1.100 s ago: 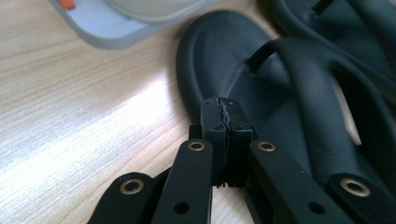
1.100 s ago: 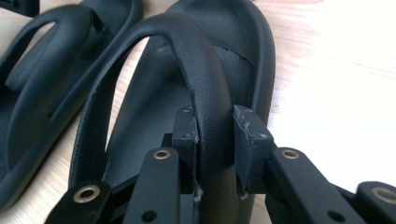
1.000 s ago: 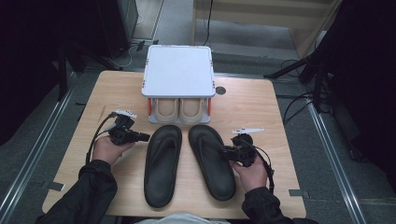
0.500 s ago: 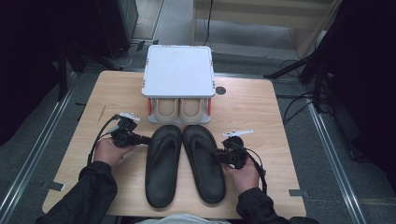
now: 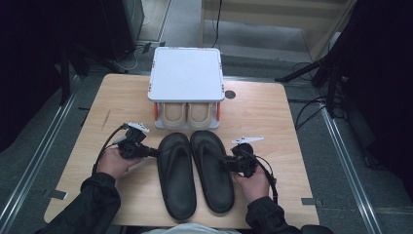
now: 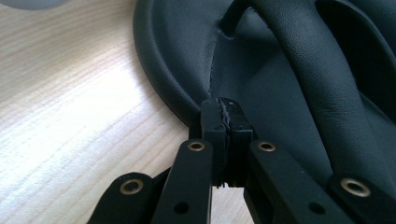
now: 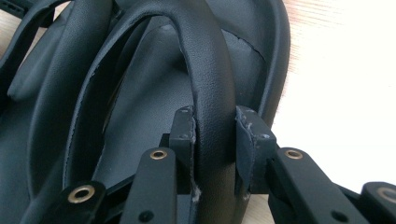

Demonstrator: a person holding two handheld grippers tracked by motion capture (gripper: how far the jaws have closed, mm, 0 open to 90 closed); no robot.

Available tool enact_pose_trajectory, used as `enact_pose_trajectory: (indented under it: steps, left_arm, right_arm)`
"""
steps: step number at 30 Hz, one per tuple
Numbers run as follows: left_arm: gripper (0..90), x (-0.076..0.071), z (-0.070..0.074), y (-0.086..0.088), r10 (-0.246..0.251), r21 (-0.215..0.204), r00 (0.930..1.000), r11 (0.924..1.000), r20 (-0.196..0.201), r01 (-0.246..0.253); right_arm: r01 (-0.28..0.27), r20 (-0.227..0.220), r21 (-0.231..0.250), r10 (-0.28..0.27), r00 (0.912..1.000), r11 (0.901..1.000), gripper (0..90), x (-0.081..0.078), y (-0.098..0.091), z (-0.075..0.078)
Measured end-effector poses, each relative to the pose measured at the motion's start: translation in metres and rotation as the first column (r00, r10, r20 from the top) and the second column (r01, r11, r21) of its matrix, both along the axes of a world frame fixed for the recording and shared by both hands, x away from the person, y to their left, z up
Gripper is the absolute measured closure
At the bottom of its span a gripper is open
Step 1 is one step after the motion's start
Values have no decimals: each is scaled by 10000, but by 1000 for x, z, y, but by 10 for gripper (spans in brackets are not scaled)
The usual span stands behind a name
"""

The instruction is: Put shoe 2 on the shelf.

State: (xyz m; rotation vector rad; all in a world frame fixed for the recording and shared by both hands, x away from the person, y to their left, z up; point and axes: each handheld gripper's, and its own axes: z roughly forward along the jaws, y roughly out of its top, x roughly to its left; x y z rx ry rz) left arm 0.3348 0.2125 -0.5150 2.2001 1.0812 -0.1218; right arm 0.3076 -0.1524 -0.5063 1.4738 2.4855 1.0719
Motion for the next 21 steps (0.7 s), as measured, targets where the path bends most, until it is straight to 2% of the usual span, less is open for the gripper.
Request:
enact_pose_trajectory:
  steps: [5,8,10,12,14,18,21]
  left_arm:
    - [899,-5,1,-6,-112,158,9999,9998,64,111]
    - [893,-5,1,-4,-93,-2,9999,10000,-144,93]
    - [870,-5,5,-3,-31,-80,10000,10000,29,32]
    - [852,-6,10,0,37,-307,9999,9995,149,-33]
    - [821,-8,16,1,256,-312,9993,9992,266,-248]
    - [782,-12,29,7,332,-695,9977,9972,582,-291]
    - [741,-12,33,11,484,-897,9964,9951,689,-422]
  right_arm:
    - [-175,158,-83,176,9997,9998,666,-2,6,-3]
    - [-258,282,-217,264,9993,9994,661,-2,7,-3]
    - [-158,250,-55,159,9996,9999,650,-1,5,-1]
    - [-232,416,57,229,9989,9997,640,-1,3,3]
    - [-316,673,-119,324,9972,9994,636,-2,4,7]
    - [-354,1173,184,330,9925,9992,619,-7,3,21]
    - [-515,1410,381,457,9890,9979,617,-12,4,29]
